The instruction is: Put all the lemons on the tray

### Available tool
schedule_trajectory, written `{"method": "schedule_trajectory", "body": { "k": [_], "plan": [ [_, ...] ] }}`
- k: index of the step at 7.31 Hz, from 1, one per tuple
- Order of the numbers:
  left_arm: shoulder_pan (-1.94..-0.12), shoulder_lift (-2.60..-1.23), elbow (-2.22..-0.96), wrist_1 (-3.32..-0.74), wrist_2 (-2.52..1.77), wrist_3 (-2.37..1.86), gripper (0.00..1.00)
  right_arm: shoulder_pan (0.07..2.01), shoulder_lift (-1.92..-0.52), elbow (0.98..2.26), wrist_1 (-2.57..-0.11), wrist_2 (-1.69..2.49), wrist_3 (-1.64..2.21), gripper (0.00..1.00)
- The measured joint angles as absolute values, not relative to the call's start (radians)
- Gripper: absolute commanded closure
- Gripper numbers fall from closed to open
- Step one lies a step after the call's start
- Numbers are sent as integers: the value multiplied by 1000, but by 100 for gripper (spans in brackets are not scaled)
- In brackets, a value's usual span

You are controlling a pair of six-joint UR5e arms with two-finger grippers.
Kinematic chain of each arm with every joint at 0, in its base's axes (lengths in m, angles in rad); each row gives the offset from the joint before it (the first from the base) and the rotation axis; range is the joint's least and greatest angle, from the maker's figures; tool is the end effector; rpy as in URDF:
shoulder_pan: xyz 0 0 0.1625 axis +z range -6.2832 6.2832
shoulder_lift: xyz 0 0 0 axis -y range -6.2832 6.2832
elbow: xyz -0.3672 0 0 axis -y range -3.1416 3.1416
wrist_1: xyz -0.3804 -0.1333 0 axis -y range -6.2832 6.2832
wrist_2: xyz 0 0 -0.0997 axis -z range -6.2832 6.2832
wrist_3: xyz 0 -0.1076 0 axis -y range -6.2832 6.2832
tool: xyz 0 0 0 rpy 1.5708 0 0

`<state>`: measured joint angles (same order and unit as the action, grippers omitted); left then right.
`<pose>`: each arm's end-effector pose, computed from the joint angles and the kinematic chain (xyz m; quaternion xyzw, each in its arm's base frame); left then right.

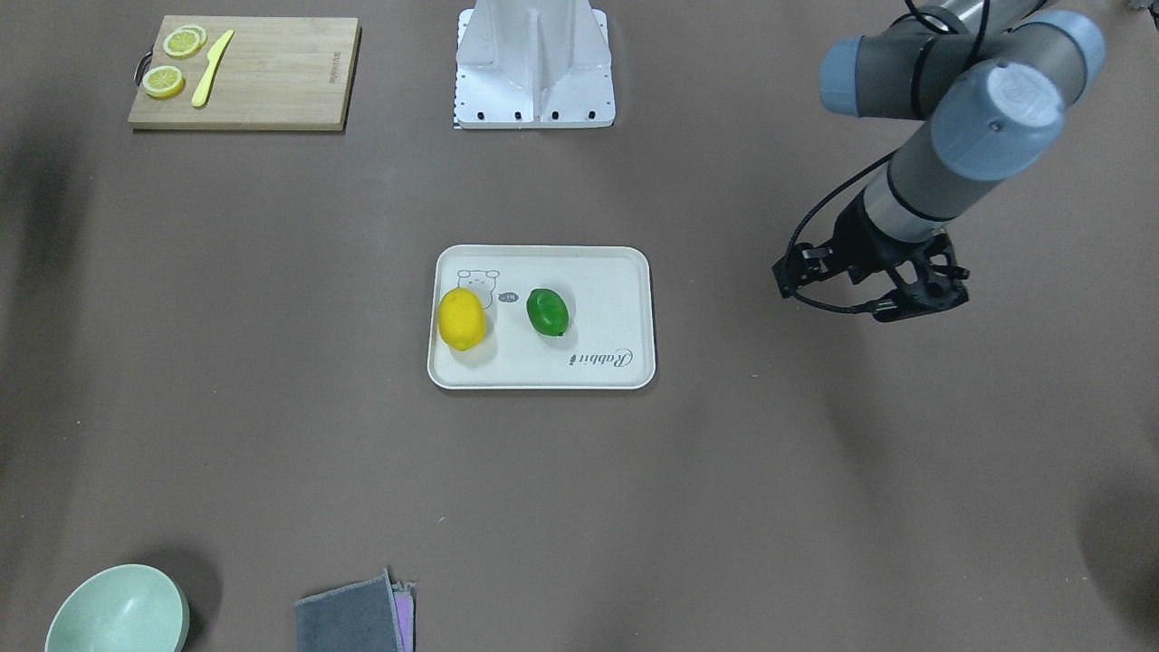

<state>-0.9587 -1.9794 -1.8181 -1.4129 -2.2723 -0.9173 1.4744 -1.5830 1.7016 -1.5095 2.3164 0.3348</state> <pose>0.2777 -0.5067 0.2921 -0.0635 0.4005 -0.0547 0.9124 0.0133 -0.4890 0.5446 0.0041 -0.3723 0.0778 0.9249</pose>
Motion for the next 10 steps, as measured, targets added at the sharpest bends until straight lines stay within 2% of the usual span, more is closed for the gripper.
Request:
{"method": "schedule_trajectory", "body": {
  "k": [3, 5, 7, 10],
  "plan": [
    [-1039, -1768, -1902, -1371, -2267, -643, 2, 1477, -1587, 1701, -1514, 2335, 341, 1],
    [-1125, -1653, -1875, -1425, -2268, -456, 2, 1477, -1586, 1687, -1516, 2339, 342, 1],
    [-1238, -1599, -1809, -1496, -2276, -273, 2, 1477, -1580, 1665, -1518, 2338, 341, 1],
    [-1318, -1484, -1799, -1557, -2278, -56, 2, 1478, -1575, 1658, -1523, 2334, 340, 0]
  ]
}}
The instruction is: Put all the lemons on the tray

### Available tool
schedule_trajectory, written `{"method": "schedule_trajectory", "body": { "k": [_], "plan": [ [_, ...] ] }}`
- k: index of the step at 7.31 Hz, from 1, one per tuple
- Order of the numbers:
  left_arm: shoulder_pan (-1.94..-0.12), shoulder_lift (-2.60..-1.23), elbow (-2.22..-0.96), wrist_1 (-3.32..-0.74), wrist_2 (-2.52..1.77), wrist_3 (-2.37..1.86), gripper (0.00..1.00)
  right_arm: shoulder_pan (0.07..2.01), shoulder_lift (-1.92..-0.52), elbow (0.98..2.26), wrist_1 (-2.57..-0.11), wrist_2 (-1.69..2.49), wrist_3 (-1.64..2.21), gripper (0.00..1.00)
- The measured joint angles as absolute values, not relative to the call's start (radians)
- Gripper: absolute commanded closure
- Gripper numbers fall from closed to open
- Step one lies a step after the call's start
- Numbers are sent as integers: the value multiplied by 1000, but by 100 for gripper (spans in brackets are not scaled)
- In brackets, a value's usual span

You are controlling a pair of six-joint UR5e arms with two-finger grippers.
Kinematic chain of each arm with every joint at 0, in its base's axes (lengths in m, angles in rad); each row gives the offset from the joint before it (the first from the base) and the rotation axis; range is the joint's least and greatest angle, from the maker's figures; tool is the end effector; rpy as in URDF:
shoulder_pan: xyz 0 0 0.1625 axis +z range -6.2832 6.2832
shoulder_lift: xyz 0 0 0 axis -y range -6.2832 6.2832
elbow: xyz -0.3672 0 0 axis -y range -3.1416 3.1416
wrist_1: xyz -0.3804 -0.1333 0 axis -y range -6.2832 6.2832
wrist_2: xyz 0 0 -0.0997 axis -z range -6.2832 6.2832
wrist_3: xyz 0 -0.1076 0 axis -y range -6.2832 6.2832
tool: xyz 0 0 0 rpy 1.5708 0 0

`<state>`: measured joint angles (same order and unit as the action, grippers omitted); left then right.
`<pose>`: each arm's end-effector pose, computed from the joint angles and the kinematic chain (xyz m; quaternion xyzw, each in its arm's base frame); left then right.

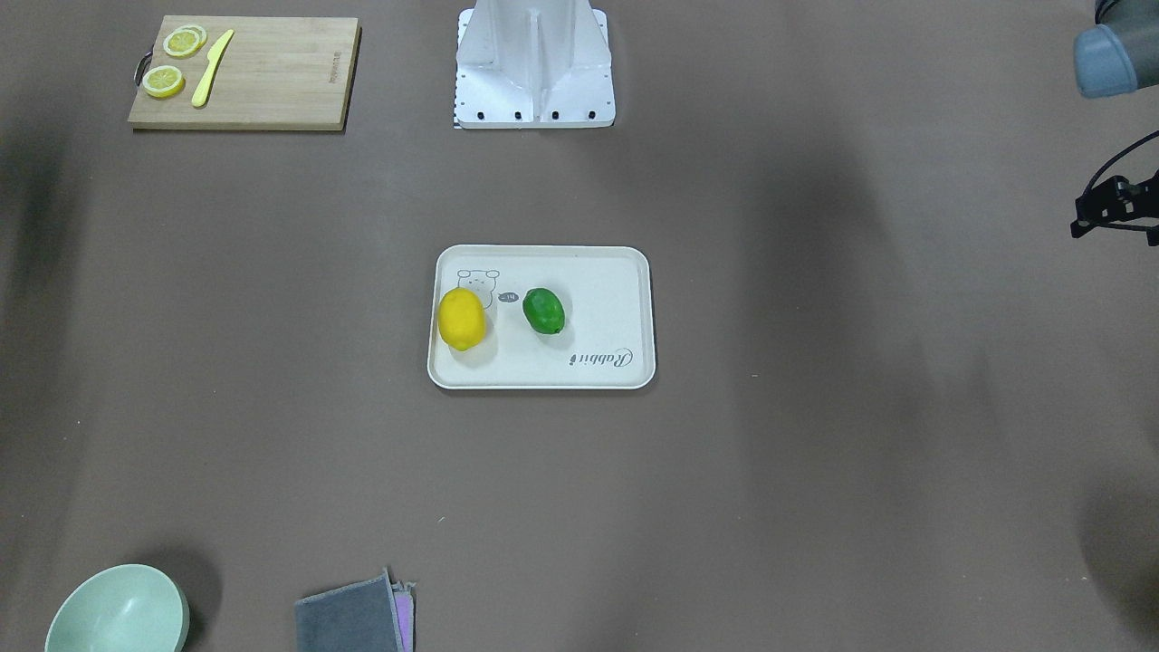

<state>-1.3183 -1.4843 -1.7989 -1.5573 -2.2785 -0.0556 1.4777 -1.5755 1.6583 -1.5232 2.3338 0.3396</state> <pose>0.0521 -0.4556 0.5430 0.0063 0.3509 0.1141 0.9294 0.0135 -0.4897 0.5624 -0.0207 -0.3758 0.0898 0.9221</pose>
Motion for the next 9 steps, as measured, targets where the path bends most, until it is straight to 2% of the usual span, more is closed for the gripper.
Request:
{"method": "schedule_trajectory", "body": {
  "k": [4, 9],
  "plan": [
    [-1349, -1310, -1775, -1752, -2284, 9, 2, 1489, -1595, 1666, -1535, 2339, 329, 0],
    [-1509, -1278, -1790, -1633, -2340, 147, 2, 1494, -1607, 1665, -1539, 2336, 315, 1]
  ]
}}
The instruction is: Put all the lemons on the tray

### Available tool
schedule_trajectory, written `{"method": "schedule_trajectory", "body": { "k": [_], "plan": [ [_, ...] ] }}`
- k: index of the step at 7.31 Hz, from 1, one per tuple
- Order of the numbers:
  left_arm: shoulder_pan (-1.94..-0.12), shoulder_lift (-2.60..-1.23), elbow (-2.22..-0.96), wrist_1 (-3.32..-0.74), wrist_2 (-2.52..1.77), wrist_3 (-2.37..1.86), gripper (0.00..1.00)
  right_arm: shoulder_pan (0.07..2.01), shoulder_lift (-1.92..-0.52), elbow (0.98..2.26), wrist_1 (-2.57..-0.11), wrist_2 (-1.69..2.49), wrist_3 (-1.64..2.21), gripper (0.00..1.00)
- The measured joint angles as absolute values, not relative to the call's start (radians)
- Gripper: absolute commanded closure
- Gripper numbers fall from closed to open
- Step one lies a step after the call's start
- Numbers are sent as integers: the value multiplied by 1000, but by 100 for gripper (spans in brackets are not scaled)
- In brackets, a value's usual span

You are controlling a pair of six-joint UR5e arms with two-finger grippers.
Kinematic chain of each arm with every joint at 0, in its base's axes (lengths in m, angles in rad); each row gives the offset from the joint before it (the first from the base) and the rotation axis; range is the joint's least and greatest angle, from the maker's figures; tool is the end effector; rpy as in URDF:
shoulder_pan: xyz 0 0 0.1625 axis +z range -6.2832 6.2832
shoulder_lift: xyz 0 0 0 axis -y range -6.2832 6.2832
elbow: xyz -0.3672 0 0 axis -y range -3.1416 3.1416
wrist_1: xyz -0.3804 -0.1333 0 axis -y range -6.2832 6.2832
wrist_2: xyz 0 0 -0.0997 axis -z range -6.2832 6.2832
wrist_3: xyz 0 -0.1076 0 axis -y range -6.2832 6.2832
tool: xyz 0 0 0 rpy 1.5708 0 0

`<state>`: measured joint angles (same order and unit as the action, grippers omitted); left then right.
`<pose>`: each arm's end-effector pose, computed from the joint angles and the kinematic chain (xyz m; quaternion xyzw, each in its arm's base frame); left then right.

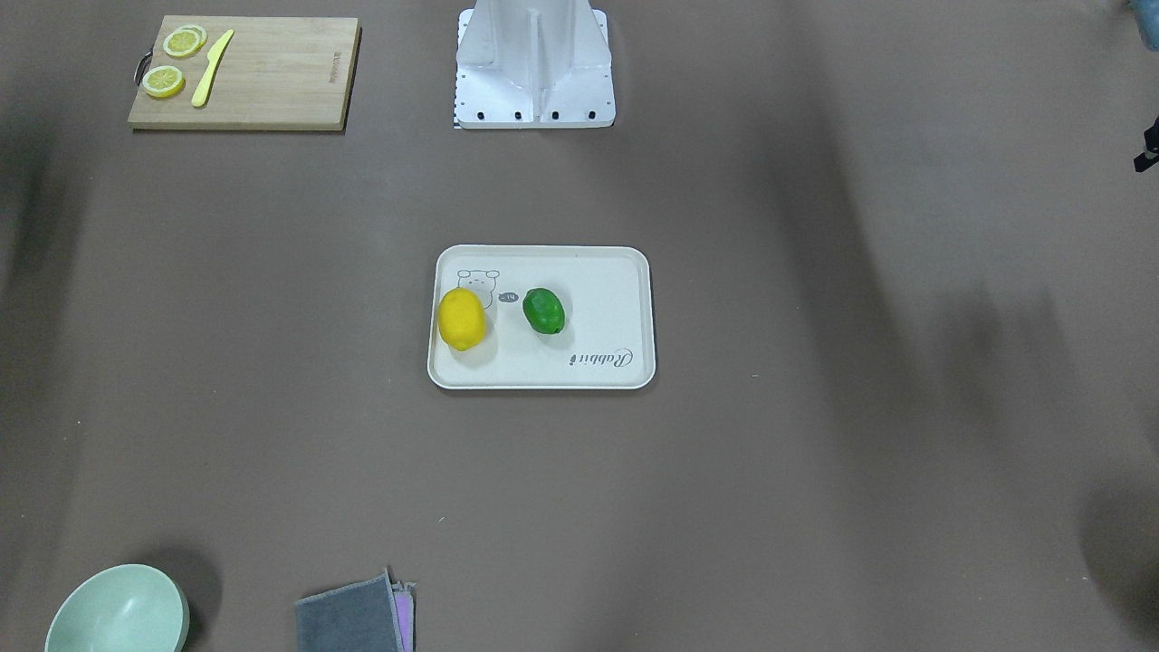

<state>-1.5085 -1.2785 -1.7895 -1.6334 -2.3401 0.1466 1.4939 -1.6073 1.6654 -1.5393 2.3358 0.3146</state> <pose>-0.0352 -0.3753 0.6205 0.0107 0.3751 0.0946 0.9221 0.0223 -0.4757 0.5758 -0.0318 -0.3738 0.0933 0.9222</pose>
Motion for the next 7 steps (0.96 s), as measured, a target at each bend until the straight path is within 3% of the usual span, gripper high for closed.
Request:
{"method": "schedule_trajectory", "body": {
  "k": [7],
  "plan": [
    [-1538, -1276, -1874, -1494, -2341, 161, 2, 1501, -1620, 1681, -1539, 2345, 329, 1]
  ]
}}
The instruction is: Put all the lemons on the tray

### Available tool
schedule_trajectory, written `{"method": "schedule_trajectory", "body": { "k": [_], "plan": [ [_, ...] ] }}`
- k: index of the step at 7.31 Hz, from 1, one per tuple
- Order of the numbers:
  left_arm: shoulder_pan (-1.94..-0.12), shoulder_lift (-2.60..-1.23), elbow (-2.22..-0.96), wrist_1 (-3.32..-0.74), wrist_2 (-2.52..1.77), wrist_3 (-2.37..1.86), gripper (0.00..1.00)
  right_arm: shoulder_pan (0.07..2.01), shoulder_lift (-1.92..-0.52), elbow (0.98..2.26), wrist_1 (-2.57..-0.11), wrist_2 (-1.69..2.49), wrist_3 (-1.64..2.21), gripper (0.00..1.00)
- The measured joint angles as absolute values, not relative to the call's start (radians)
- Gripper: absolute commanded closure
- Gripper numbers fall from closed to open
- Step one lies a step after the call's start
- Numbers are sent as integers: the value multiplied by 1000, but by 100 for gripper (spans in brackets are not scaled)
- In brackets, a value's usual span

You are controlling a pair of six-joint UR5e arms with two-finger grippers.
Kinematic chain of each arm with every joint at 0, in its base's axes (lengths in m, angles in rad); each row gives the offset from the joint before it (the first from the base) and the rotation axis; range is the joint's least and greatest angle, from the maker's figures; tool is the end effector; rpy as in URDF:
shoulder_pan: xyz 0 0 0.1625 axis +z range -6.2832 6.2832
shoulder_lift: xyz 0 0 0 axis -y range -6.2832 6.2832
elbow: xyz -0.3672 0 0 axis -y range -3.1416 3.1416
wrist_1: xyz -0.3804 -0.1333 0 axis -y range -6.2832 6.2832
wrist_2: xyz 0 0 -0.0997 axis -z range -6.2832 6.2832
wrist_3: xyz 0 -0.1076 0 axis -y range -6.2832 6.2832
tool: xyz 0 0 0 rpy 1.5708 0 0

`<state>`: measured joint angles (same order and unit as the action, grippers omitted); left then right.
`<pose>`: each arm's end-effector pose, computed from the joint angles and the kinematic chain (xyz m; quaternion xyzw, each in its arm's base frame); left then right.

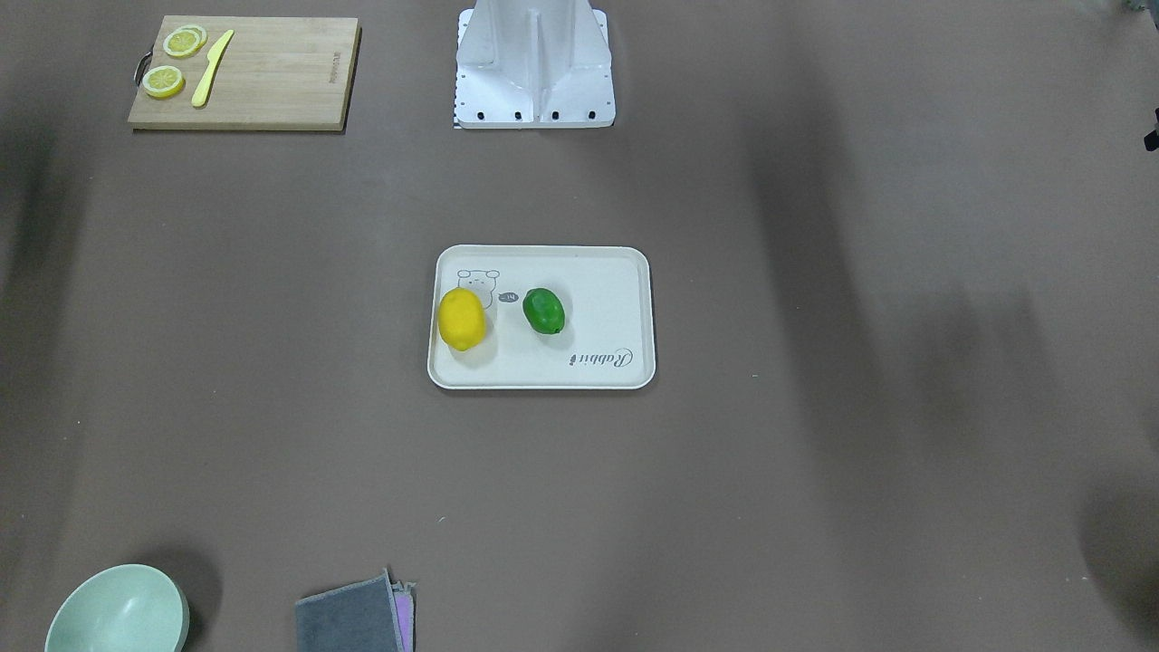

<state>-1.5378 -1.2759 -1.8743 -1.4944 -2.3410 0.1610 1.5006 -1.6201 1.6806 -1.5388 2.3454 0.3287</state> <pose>-0.0462 -0.3696 0.5944 -0.0073 0.3767 0.0770 0.9231 0.0251 -0.4709 0.5736 -0.0328 -0.3783 0.1019 0.9195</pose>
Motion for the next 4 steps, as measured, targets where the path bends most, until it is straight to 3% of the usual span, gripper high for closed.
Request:
{"method": "schedule_trajectory", "body": {
  "k": [4],
  "plan": [
    [-1536, -1279, -1870, -1479, -2340, 168, 2, 1505, -1629, 1694, -1539, 2344, 328, 1]
  ]
}}
